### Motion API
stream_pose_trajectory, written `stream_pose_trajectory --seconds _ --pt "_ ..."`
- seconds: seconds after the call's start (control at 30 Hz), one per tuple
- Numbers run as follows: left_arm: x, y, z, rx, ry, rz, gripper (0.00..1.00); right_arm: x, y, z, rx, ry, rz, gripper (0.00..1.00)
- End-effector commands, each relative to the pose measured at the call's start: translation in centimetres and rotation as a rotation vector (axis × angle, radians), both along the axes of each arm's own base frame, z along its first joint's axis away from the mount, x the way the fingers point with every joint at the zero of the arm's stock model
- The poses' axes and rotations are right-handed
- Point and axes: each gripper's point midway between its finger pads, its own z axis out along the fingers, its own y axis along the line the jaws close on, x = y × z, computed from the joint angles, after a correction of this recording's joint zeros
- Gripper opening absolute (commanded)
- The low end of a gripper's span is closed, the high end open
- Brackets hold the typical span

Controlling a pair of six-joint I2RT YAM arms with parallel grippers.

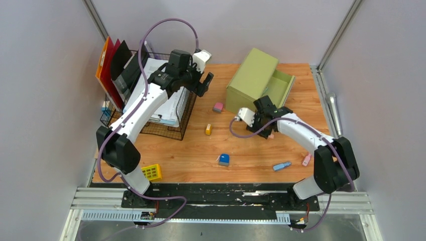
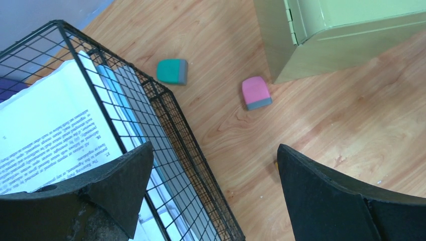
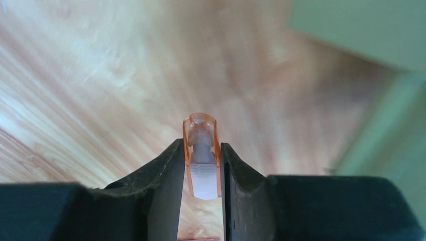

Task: Organize the desk
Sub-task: Pick up the stationery from the corner of the board, then place the stationery in the drawer.

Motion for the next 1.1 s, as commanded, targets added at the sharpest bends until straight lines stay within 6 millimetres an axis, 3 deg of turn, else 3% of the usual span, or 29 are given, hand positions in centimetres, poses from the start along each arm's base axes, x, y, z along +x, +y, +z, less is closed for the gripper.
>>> stream_pose_trajectory --seconds 0.0,0.13,0.2,0.37,0.4,0.43,0.5,0.57,0.6,0.77,0.87,0.97,1.07 --pt "-0.6 2.3 1.6 0.034 -0.037 0.054 1.0 4.8 2.1 9.7 0.254 -0.17 -0.093 0.0" --pt "-0.8 2.3 1.8 0.029 -0.04 0.053 1.0 8.6 0.6 16.1 0.397 -0.26 -0.221 0.0" --pt "-0.8 2.2 1.9 0.026 -0.039 0.051 1.0 11.0 -0.8 18.0 0.427 -0.298 -0.304 0.0" --pt "-0.8 1.9 1.9 0.008 -0.034 0.045 1.0 15.9 -3.0 19.5 0.491 -0.32 -0.47 0.01" --pt "-0.9 1.8 2.0 0.003 -0.032 0.043 1.0 16.6 -3.1 19.0 0.496 -0.305 -0.497 0.06" --pt "-0.9 1.7 2.0 -0.001 -0.031 0.042 1.0 17.3 -3.3 18.5 0.498 -0.294 -0.526 0.25" --pt "-0.9 1.6 2.1 -0.008 -0.03 0.038 1.0 18.3 -3.5 17.5 0.491 -0.278 -0.58 0.45" --pt "-0.9 1.5 2.3 -0.013 -0.031 0.036 1.0 18.7 -4.0 17.3 0.485 -0.287 -0.622 0.73" --pt "-0.9 1.5 2.4 -0.015 -0.031 0.035 1.0 18.7 -4.3 17.7 0.489 -0.3 -0.633 0.79" --pt "-1.0 1.6 2.8 -0.012 -0.044 0.035 1.0 15.6 -5.1 20.8 0.541 -0.346 -0.584 0.91" --pt "-1.0 1.8 2.8 -0.006 -0.05 0.038 1.0 10.7 -4.7 19.2 0.506 -0.295 -0.419 0.94" --pt "-0.9 2.0 2.6 0.006 -0.051 0.039 1.0 3.9 -3.7 15.7 0.477 -0.14 -0.234 0.93" --pt "-0.8 2.0 2.2 0.014 -0.044 0.04 1.0 -1.1 -3.7 11.8 0.439 -0.002 -0.204 0.92"
